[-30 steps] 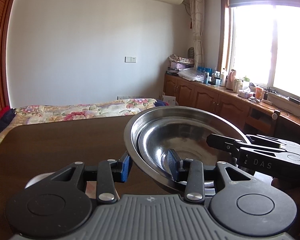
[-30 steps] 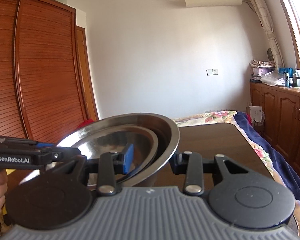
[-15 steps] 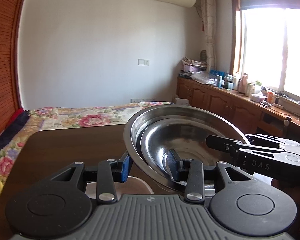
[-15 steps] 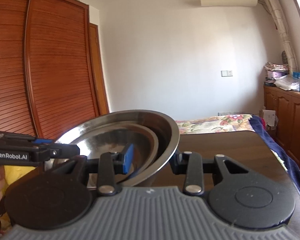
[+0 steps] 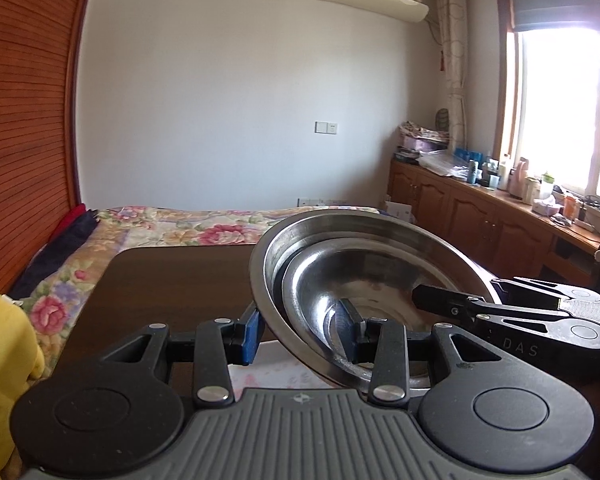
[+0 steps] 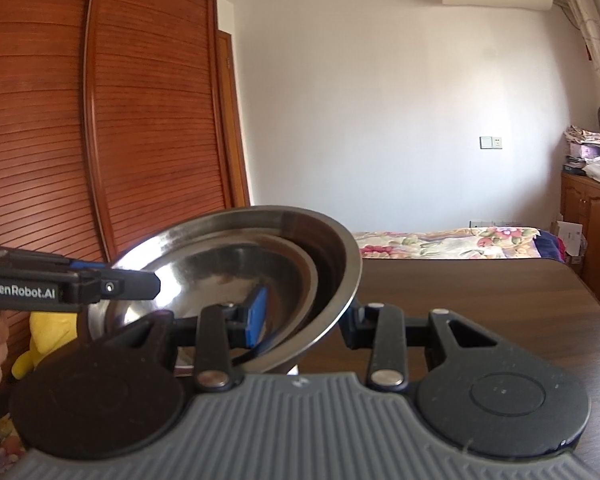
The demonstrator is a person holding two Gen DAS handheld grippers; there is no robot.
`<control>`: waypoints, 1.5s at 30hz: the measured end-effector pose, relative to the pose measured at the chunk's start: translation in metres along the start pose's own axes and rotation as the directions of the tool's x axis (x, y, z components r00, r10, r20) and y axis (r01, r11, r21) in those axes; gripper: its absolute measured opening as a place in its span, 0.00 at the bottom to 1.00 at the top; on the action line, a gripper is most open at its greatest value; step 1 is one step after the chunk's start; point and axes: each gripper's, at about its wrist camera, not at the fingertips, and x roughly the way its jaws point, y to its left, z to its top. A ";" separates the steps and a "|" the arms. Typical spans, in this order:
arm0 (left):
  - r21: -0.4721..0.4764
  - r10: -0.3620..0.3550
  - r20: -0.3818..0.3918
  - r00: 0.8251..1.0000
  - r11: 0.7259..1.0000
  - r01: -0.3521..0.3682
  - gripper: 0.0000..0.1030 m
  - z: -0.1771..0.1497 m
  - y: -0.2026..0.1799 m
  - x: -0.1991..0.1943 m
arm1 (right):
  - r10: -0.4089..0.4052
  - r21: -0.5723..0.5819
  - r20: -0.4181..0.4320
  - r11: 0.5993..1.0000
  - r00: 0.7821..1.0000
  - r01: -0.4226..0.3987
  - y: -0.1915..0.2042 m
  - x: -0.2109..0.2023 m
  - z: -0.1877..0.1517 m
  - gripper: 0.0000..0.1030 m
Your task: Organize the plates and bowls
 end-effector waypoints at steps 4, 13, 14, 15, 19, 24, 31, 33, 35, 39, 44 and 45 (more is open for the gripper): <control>-0.009 0.013 -0.011 1.000 1.000 -0.013 0.40 -0.006 0.006 -0.004 | 0.012 -0.005 -0.011 1.000 1.000 -0.012 0.006 0.001 -0.002 0.39; -0.033 0.030 -0.055 0.998 0.999 -0.032 0.40 -0.022 0.017 -0.003 | 0.031 -0.015 -0.061 0.999 0.998 -0.032 0.016 0.011 -0.011 0.39; -0.034 0.031 -0.061 0.998 0.999 -0.033 0.40 -0.024 0.018 -0.002 | 0.032 -0.014 -0.068 0.999 0.997 -0.033 0.016 0.011 -0.013 0.39; -0.036 0.032 -0.067 0.997 0.999 -0.034 0.40 -0.026 0.019 -0.002 | 0.034 -0.014 -0.075 0.999 0.997 -0.035 0.017 0.013 -0.015 0.39; -0.046 0.036 -0.089 0.995 0.998 -0.040 0.40 -0.032 0.024 0.002 | 0.039 -0.008 -0.103 0.999 0.994 -0.040 0.019 0.018 -0.019 0.39; -0.053 0.035 -0.107 0.994 0.998 -0.041 0.40 -0.037 0.025 0.005 | 0.043 0.001 -0.127 0.999 0.991 -0.043 0.020 0.022 -0.024 0.39; -0.053 0.035 -0.120 0.992 0.998 -0.042 0.40 -0.040 0.026 0.008 | 0.046 0.008 -0.136 0.999 0.990 -0.045 0.021 0.023 -0.027 0.40; -0.051 0.034 -0.119 0.992 0.998 -0.040 0.40 -0.040 0.026 0.009 | 0.048 0.009 -0.134 0.999 0.990 -0.047 0.022 0.023 -0.027 0.40; -0.046 0.034 -0.115 0.993 0.998 -0.039 0.40 -0.041 0.026 0.008 | 0.049 0.011 -0.133 0.999 0.990 -0.048 0.022 0.024 -0.027 0.40; -0.050 0.034 -0.112 0.993 0.998 -0.040 0.40 -0.042 0.028 0.009 | 0.051 0.011 -0.132 0.999 0.990 -0.050 0.022 0.024 -0.028 0.41; -0.052 0.035 -0.108 0.993 0.998 -0.041 0.43 -0.043 0.029 0.010 | 0.051 0.000 -0.131 0.999 0.990 -0.052 0.025 0.027 -0.027 0.45; -0.053 0.033 -0.107 0.994 0.998 -0.039 0.45 -0.044 0.029 0.009 | 0.051 -0.005 -0.131 0.999 0.990 -0.052 0.025 0.026 -0.028 0.46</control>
